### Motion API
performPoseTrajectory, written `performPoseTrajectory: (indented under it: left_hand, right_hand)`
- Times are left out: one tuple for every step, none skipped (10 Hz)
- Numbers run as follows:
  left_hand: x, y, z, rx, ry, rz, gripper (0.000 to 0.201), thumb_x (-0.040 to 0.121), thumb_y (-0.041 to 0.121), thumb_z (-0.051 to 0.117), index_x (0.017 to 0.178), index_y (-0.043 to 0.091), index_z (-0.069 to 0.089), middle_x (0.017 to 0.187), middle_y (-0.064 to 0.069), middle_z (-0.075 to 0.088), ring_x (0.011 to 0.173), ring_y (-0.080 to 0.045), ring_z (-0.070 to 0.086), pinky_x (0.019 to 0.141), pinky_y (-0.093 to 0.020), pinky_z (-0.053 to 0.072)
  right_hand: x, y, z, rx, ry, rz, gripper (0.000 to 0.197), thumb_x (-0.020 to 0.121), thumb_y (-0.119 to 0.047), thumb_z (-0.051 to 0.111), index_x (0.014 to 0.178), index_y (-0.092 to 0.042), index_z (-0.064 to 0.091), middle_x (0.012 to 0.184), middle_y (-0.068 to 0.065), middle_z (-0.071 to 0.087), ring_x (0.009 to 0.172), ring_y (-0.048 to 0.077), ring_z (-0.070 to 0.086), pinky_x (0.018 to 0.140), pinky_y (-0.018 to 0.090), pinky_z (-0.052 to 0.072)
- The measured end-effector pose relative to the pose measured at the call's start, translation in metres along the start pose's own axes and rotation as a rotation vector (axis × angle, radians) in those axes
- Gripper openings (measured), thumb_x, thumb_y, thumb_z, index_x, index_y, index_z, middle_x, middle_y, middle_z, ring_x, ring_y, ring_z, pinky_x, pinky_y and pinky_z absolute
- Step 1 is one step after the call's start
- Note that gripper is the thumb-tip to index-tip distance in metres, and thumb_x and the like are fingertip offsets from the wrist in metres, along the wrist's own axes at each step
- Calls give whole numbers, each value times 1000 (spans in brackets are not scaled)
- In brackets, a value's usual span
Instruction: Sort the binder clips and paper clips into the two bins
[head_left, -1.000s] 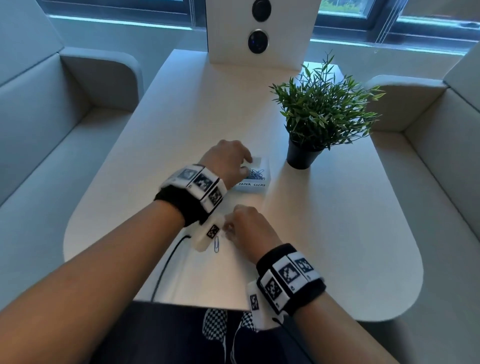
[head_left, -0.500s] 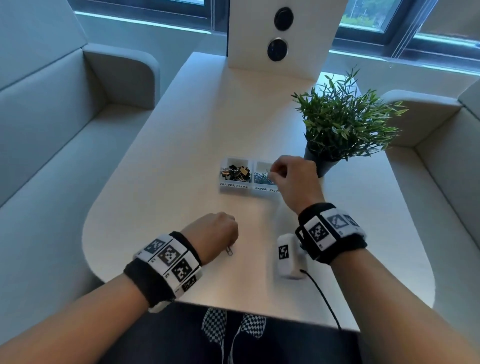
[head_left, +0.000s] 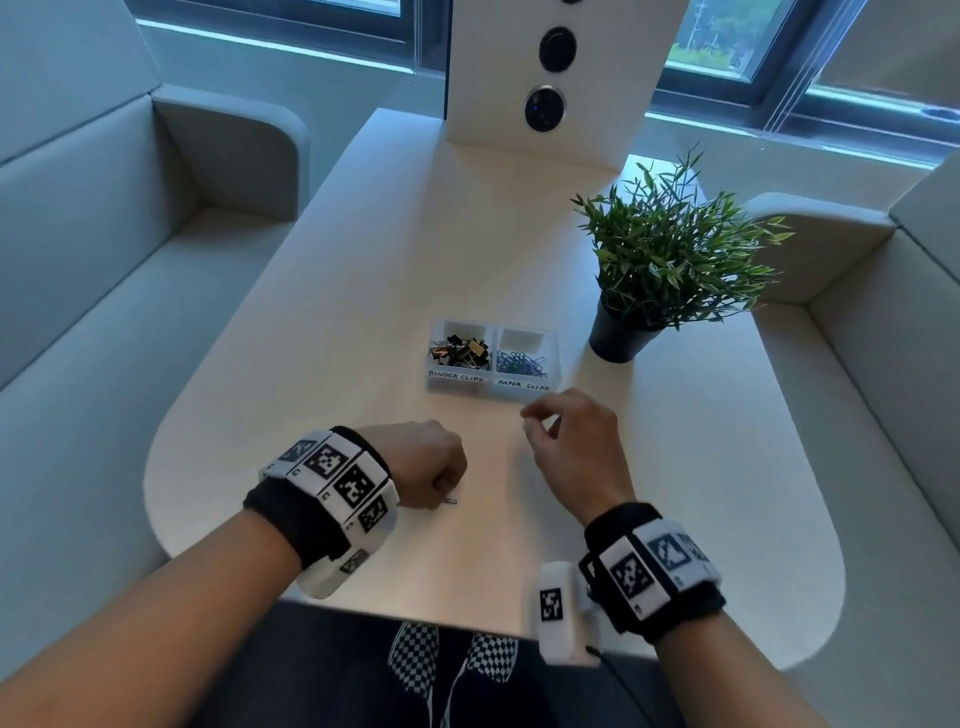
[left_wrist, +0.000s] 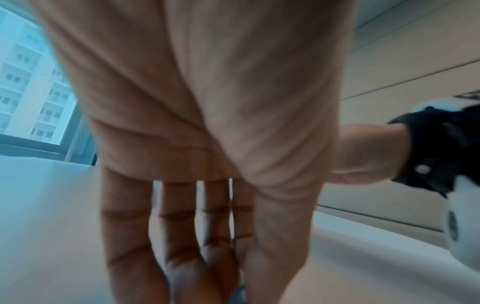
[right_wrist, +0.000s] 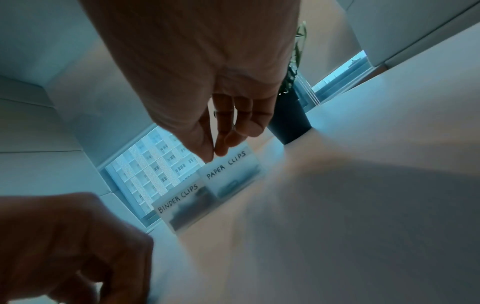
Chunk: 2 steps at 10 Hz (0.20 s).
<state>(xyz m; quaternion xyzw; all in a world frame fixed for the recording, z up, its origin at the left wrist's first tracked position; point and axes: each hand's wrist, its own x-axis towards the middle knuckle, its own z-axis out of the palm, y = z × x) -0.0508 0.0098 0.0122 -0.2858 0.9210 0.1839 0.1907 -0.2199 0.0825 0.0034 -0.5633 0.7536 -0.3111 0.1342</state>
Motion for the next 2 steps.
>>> performPoseTrajectory:
  left_hand:
    - [-9, 7, -11, -82, 94, -1, 8, 75, 13, 59, 68, 17, 60, 62, 9, 51, 61, -13, 50, 59, -22, 44]
    - [4, 13, -43, -229, 415, 20, 6, 78, 14, 62, 74, 17, 66, 66, 6, 60, 63, -12, 55, 63, -20, 43]
  right_hand:
    - [-10, 8, -1, 7, -64, 36, 10, 85, -19, 62, 86, -24, 71, 91, -5, 68, 74, 11, 60, 79, 35, 54]
    - [-15, 11, 1, 15, -86, 79, 11, 84, -21, 61, 87, -24, 71, 92, -6, 68, 75, 11, 60, 80, 35, 54]
